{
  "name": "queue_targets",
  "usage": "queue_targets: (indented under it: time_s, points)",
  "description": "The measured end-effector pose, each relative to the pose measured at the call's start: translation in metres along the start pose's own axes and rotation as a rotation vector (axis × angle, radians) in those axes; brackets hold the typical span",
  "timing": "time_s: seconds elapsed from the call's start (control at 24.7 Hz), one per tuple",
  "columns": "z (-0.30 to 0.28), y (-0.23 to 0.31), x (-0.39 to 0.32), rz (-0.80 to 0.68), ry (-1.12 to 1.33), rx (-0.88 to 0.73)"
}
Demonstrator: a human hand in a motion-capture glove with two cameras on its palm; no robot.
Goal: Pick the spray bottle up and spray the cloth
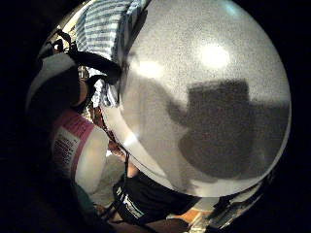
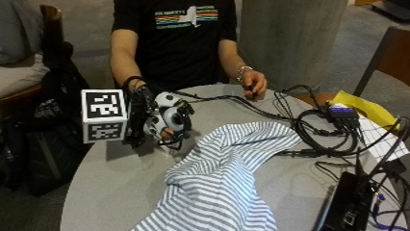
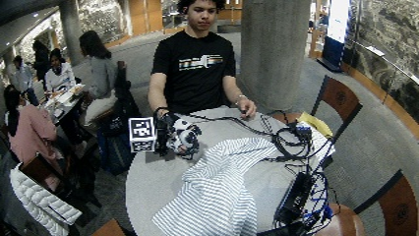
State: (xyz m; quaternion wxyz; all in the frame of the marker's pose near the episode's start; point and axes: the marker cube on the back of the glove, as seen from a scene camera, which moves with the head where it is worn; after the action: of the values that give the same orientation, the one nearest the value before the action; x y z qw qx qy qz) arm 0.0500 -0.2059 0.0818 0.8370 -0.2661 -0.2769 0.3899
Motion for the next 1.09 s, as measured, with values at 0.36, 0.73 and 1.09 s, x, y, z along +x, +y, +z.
queue_targets:
  time_s: [0.36, 0.73, 1.09]
  points:
    - [0.045, 0.038, -0.023, -0.320, -0.111, -0.101]
    - [0.173, 0.088, -0.008, -0.585, -0.168, -0.323]
    - [0.265, 0.087, 0.011, -0.591, -0.103, -0.353]
